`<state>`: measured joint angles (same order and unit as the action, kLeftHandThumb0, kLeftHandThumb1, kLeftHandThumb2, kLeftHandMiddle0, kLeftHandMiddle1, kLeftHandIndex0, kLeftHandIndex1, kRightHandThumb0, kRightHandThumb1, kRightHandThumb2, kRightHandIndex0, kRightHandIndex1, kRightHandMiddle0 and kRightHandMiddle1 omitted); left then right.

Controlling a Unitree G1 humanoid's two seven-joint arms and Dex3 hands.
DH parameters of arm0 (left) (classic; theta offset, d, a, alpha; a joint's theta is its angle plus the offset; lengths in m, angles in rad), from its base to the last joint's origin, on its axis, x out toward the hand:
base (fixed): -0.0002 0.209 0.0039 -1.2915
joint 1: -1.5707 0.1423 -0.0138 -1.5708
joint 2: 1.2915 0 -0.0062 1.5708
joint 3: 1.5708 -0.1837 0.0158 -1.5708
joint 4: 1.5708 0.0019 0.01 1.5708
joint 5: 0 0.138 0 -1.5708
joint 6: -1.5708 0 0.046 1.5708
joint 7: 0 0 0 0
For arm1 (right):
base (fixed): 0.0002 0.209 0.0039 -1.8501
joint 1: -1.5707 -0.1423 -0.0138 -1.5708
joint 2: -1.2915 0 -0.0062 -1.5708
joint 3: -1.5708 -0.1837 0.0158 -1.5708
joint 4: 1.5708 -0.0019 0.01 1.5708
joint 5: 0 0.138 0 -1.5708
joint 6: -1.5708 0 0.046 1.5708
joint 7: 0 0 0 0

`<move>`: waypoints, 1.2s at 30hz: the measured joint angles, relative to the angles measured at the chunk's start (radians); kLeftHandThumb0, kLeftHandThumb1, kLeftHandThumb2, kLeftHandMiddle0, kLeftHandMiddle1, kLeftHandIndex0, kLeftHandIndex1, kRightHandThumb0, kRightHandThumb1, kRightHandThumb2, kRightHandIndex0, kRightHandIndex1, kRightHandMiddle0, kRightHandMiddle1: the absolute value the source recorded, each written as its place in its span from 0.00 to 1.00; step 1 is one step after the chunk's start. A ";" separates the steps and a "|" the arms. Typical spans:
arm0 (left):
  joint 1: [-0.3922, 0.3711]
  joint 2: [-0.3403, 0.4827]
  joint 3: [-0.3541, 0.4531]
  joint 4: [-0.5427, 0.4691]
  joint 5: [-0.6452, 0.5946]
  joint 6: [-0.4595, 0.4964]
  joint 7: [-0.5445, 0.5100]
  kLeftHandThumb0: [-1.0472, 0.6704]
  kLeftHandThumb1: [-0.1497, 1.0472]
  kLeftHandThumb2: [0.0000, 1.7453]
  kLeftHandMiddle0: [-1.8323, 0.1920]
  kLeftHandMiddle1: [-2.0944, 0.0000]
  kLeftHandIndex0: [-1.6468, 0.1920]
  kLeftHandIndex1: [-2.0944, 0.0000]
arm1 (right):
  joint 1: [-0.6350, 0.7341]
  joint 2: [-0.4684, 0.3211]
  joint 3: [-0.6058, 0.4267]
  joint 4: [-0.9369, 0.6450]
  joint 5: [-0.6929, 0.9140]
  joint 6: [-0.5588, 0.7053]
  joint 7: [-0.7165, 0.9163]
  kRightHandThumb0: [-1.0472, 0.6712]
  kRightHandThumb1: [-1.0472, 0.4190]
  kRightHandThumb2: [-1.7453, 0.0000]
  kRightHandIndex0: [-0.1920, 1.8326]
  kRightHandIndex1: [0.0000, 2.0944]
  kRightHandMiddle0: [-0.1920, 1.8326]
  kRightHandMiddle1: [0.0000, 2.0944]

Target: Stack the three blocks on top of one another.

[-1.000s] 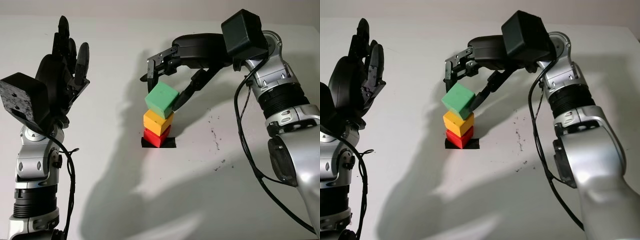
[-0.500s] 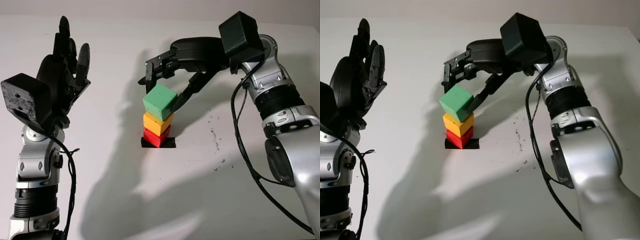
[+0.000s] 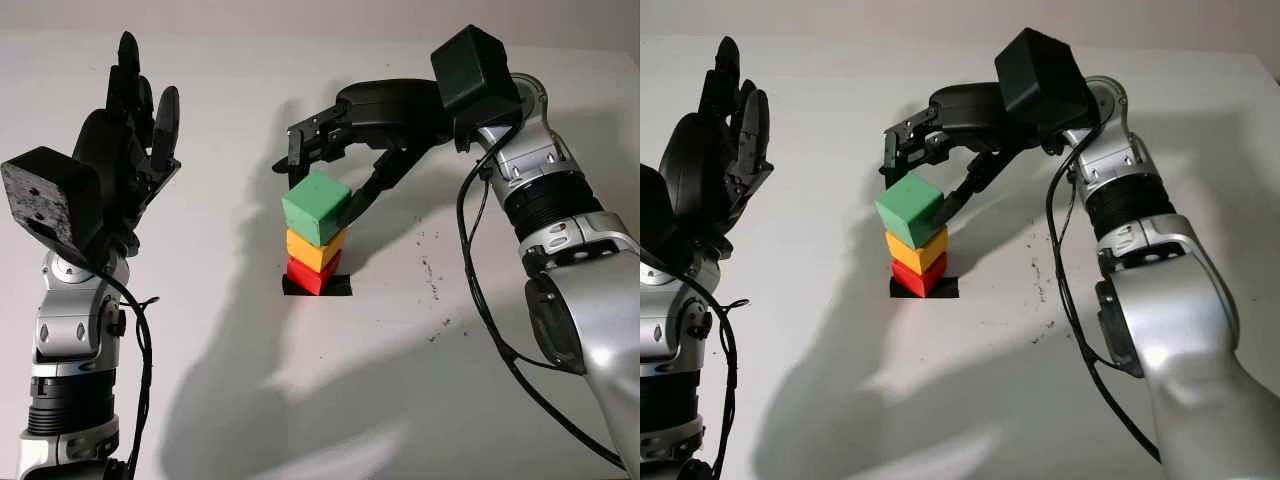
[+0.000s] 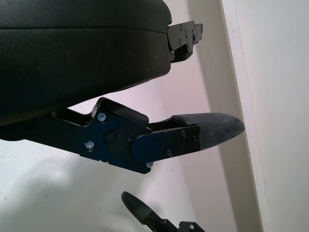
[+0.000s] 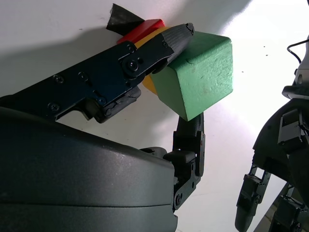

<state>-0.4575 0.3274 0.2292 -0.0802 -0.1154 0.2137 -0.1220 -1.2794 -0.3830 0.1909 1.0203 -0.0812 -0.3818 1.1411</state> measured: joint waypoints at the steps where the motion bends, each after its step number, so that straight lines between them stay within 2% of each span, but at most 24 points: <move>1: 0.000 -0.001 0.000 0.000 0.000 0.000 0.000 0.17 1.00 0.34 1.00 1.00 1.00 1.00 | 0.000 0.000 0.000 0.000 -0.003 0.000 -0.002 0.27 0.10 0.97 0.25 0.02 0.33 0.76; 12: 0.000 -0.004 0.001 -0.001 0.000 0.001 -0.002 0.18 1.00 0.34 1.00 1.00 1.00 1.00 | 0.000 0.000 0.003 -0.004 -0.025 -0.001 -0.013 0.28 0.10 0.97 0.24 0.02 0.31 0.75; 18: 0.000 -0.004 0.007 -0.003 -0.013 0.007 -0.004 0.18 1.00 0.33 1.00 1.00 1.00 1.00 | 0.000 -0.001 0.010 -0.017 -0.046 -0.023 -0.024 0.30 0.12 0.97 0.22 0.01 0.26 0.67; 36: 0.000 -0.004 0.006 -0.001 -0.010 0.000 -0.005 0.18 1.00 0.33 1.00 1.00 1.00 1.00 | 0.003 -0.034 0.012 -0.047 -0.055 -0.026 0.022 0.23 0.13 0.97 0.19 0.01 0.21 0.60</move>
<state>-0.4575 0.3232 0.2349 -0.0809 -0.1259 0.2139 -0.1269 -1.2768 -0.4174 0.2028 0.9735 -0.1366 -0.4076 1.1635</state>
